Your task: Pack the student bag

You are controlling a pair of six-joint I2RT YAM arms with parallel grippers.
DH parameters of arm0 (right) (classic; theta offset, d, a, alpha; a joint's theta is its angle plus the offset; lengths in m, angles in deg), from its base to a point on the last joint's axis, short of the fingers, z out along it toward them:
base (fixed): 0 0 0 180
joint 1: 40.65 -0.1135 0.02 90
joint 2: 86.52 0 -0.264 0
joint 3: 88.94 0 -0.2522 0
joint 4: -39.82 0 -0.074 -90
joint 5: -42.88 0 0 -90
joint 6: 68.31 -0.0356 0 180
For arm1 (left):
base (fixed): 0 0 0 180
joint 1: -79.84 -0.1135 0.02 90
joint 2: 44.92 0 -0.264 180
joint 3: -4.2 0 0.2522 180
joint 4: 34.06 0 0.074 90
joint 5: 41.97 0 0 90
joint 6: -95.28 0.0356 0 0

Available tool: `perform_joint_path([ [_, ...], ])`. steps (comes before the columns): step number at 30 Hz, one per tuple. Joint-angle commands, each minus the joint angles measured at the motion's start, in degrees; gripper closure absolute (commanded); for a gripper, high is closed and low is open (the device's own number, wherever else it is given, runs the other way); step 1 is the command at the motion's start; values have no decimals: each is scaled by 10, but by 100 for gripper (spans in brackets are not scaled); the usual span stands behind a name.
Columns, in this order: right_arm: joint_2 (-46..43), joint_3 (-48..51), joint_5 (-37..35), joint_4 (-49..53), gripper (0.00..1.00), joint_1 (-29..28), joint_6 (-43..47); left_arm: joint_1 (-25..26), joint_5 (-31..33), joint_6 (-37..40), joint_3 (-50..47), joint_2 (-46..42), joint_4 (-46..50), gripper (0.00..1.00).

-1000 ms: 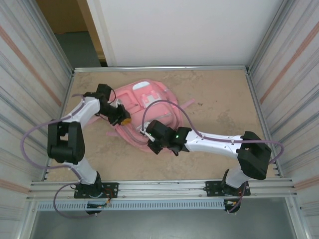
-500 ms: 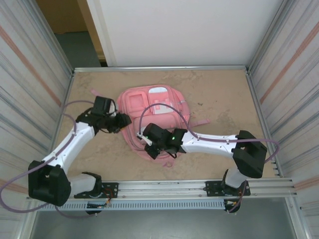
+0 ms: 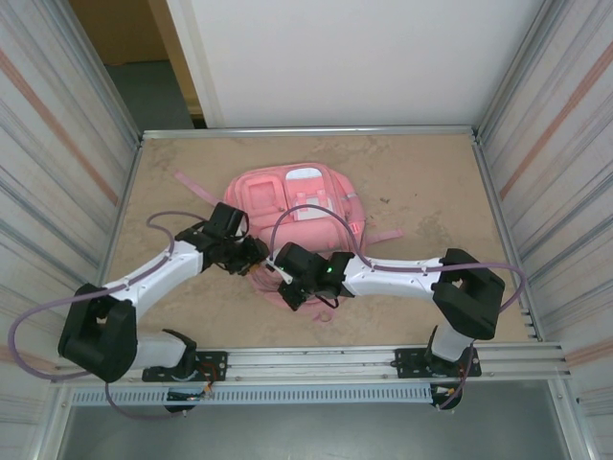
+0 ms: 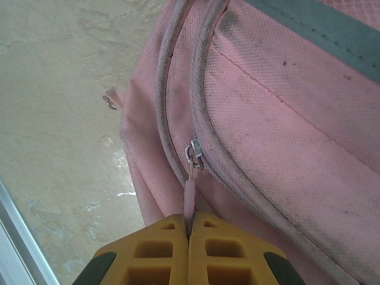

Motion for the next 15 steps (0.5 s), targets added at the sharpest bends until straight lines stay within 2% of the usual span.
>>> perform_joint_path([
  [1, -3, -2, 31, 4, 100, -2, -20, 14, -2, -15, 7, 17, -26, 65],
  [4, -18, 0, 39, 0, 100, 1, -22, 19, 0, -28, 3, 23, -22, 70],
  [8, -25, 14, 24, -1, 100, 8, -21, 32, 11, -50, 8, -17, -19, 98],
  [11, -19, 27, 42, -13, 98, 14, -17, 43, 14, -76, 17, -50, -25, 100],
  [15, -31, 50, 17, -38, 71, 15, -44, 50, -2, -111, 19, -72, -39, 100],
])
